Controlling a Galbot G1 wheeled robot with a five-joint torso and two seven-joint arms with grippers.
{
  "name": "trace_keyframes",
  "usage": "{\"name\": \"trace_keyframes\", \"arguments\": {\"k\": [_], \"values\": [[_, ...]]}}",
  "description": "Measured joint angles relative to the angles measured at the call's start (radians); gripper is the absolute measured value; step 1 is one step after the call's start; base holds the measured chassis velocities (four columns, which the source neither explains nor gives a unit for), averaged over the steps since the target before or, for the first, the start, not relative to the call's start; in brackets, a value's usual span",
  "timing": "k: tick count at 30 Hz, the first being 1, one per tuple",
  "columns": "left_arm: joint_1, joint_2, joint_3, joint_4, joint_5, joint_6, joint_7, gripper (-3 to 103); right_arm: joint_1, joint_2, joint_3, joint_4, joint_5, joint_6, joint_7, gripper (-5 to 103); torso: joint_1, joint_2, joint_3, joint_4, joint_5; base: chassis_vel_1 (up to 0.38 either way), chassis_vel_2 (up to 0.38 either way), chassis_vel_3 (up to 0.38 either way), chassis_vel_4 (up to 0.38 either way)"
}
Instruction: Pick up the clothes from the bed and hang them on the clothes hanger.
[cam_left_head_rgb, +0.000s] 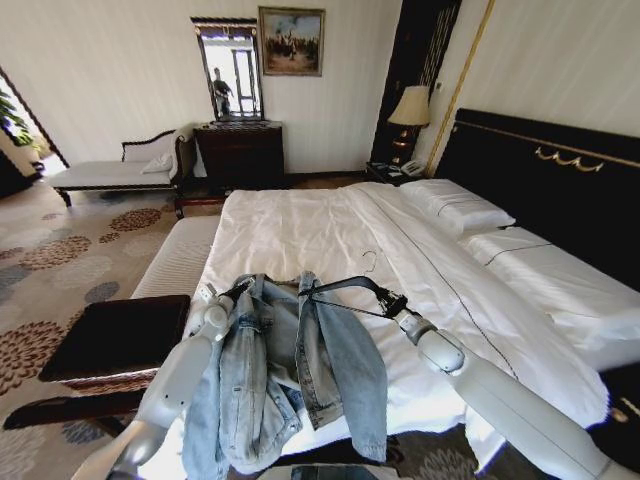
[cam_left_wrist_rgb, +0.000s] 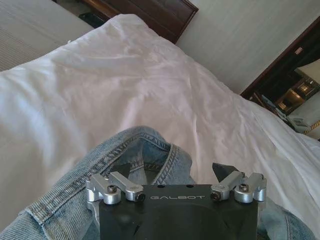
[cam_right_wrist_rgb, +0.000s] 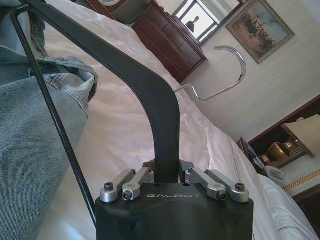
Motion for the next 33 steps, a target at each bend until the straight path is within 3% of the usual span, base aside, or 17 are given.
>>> {"name": "trace_keyframes", "arguments": {"k": [5, 16, 19, 24, 27, 30, 33], "values": [[-0.027, -0.02, 0.024, 0.048, 0.011, 0.005, 0.014, 81, 0.002, 0.0, 0.001, -0.002, 0.005, 0.0, 0.001, 21, 0.0, 0.0, 0.0, -0.0001, 0.0001, 0.0, 0.0, 0.0, 0.0], [-0.057, -0.032, 0.073, 0.09, 0.012, 0.021, 0.018, 74, 0.007, -0.003, 0.003, -0.002, 0.019, -0.001, 0.006, 21, 0.0, 0.0, 0.0, -0.0001, 0.0001, 0.0, 0.0, 0.0, 0.0], [-0.059, -0.032, 0.074, 0.092, 0.012, 0.022, 0.02, 64, 0.007, -0.003, 0.003, -0.002, 0.022, -0.001, 0.007, 21, 0.0, 0.0, 0.0, 0.0, 0.0002, 0.0, 0.0, 0.0, 0.0], [-0.039, -0.031, 0.053, 0.058, -0.004, 0.021, 0.013, 32, 0.003, -0.001, 0.004, -0.002, 0.023, -0.002, 0.011, 21, 0.0, 0.0, 0.0, -0.0003, 0.0, 0.0, 0.0, 0.0, 0.0], [-0.021, -0.019, 0.035, 0.025, -0.021, 0.021, 0.006, 26, 0.003, 0.0, 0.004, 0.0, 0.021, -0.002, 0.012, 21, 0.0, 0.0, 0.0, -0.0002, 0.0001, 0.0, 0.0, 0.0, 0.0], [0.0, 0.006, 0.003, -0.024, -0.063, 0.025, -0.005, 10, 0.009, 0.0, -0.002, 0.003, 0.018, -0.001, 0.014, 21, 0.0, 0.0, 0.0, -0.0001, 0.0001, 0.0, 0.0, 0.0, 0.0], [0.01, 0.027, -0.022, -0.058, -0.095, 0.032, -0.011, 2, 0.026, 0.001, -0.014, 0.005, 0.013, -0.001, 0.017, 21, 0.0, 0.0, 0.0, 0.0, 0.0001, 0.0, 0.0, 0.0, 0.0]]}}
